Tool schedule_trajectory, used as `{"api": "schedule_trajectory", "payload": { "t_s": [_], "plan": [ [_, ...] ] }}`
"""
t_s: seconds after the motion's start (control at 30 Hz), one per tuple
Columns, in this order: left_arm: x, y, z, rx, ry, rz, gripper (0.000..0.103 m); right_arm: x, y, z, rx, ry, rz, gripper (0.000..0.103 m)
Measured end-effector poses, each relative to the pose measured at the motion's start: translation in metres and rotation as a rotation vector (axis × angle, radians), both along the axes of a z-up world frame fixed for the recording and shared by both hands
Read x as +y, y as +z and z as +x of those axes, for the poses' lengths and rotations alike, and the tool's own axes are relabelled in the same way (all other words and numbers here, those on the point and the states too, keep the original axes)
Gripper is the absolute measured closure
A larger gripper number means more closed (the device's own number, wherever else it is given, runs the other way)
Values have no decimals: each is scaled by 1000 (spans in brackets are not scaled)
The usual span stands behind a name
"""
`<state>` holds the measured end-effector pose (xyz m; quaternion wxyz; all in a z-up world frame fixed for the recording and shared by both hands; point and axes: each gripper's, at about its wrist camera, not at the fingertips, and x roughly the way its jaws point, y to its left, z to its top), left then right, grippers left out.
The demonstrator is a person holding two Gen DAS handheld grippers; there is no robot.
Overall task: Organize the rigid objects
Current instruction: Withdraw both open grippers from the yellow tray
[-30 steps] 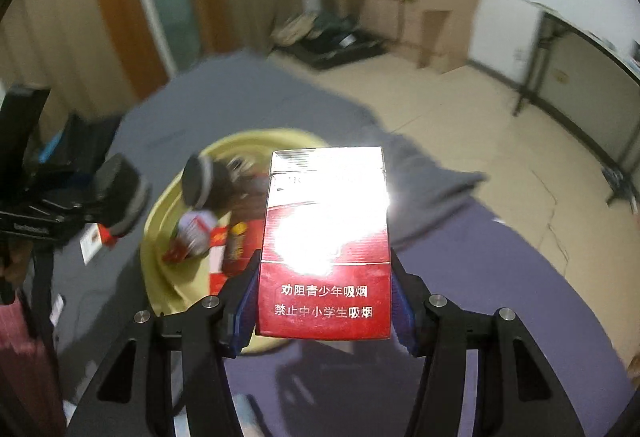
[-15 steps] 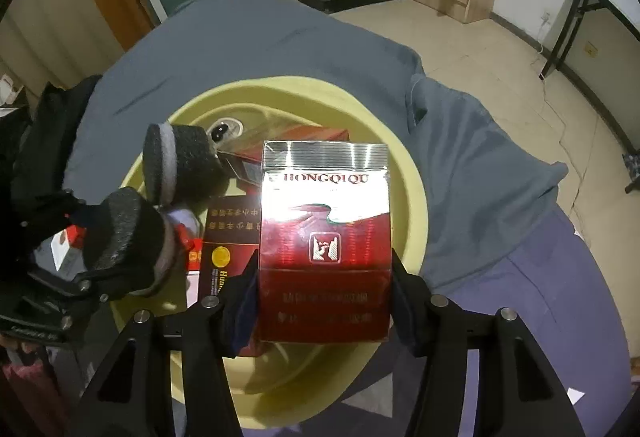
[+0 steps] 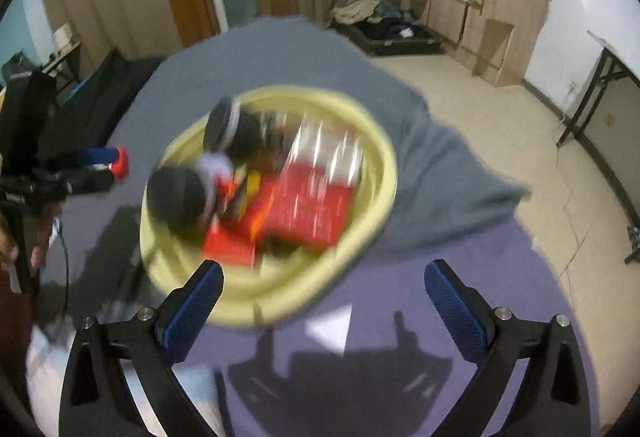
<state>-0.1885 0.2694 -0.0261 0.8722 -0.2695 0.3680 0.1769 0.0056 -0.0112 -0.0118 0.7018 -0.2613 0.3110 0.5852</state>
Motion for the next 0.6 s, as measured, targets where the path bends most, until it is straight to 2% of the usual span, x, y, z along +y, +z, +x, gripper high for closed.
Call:
{"api": "schedule_trajectory", "payload": {
  "t_s": [0.07,0.17,0.23,0.3,0.4,0.47,0.6],
  "plan": [
    [-26,-19,-18,33,23,35,0,-8,-30,-3,22,10,-54,0],
    [-65,-47,-18,108,-37,118,0,-5,-77,-10,10,7,-151,0],
    [-82,-57,-13,137,-63,156,0,3,-94,-14,-6,-9,-160,0],
    [-92,-66,-4,158,-83,173,0,11,-97,-16,-43,-10,-95,0],
    [-100,-76,8,167,-108,192,0,22,-98,-14,-37,-35,-57,0],
    [-103,-85,15,179,-98,221,0,29,-102,-13,-41,-40,-58,0],
    [-94,-102,36,223,-54,224,0,32,-113,-18,-121,9,-7,0]
  ]
}}
